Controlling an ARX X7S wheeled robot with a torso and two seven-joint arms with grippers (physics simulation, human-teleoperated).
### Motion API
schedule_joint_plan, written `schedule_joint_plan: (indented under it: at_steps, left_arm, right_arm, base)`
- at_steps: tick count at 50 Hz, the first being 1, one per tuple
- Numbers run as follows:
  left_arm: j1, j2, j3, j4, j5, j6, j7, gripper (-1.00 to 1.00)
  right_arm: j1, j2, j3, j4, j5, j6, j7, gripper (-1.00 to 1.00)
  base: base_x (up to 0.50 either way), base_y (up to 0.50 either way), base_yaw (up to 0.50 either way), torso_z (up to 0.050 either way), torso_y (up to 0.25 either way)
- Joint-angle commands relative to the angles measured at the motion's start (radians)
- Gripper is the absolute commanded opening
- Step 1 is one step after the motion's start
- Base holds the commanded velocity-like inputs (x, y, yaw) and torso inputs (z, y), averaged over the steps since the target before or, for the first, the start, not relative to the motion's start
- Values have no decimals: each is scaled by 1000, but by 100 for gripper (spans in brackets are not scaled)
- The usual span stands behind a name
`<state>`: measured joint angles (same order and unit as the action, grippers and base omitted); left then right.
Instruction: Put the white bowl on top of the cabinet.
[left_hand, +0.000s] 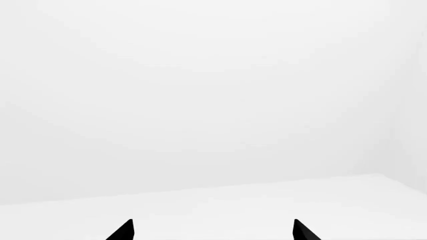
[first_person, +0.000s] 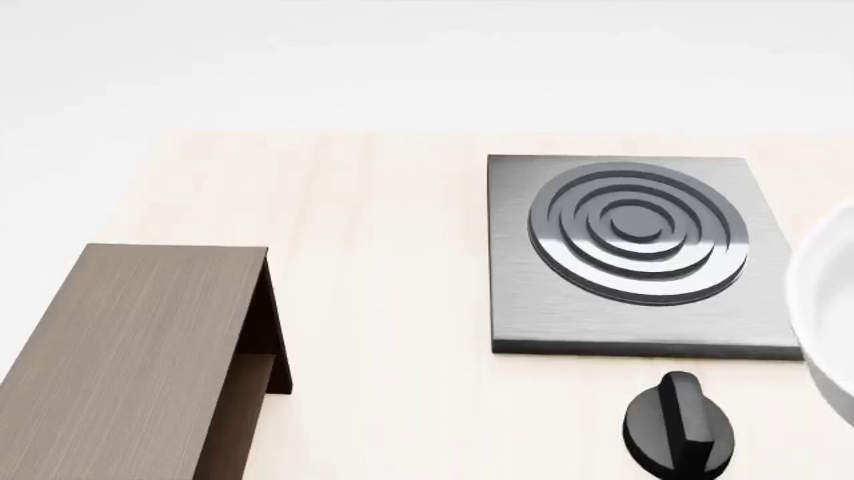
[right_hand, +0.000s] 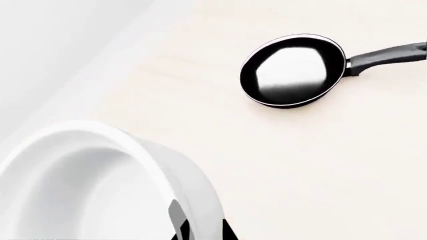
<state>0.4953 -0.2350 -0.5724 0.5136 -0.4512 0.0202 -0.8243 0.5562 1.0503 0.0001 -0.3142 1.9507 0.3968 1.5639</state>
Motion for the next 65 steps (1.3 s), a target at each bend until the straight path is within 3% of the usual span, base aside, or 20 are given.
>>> schedule_joint_plan:
  at_steps: [1, 19, 26, 65]
  left_arm:
    - [-1, -1, 1, -3, 0, 1, 0, 100]
    - [-1, -1, 1, -4, -2, 4, 0, 100]
    - [1, 0, 2, -4, -2, 5, 0, 100]
    - [8, 0, -3, -1, -7, 9, -2, 100]
  right_arm:
    - [291, 34, -244, 61, 19, -8, 2, -100]
    - [631, 40, -567, 132, 59, -6, 1, -100]
    - [752, -22, -648, 212, 41, 75, -11, -100]
    - [1006, -320, -800, 468, -28, 222, -138, -100]
  base:
    - [0, 0, 0, 0, 0]
    - [0, 0, 0, 0, 1]
    - [0, 0, 0, 0, 1]
    - [0, 0, 0, 1, 1]
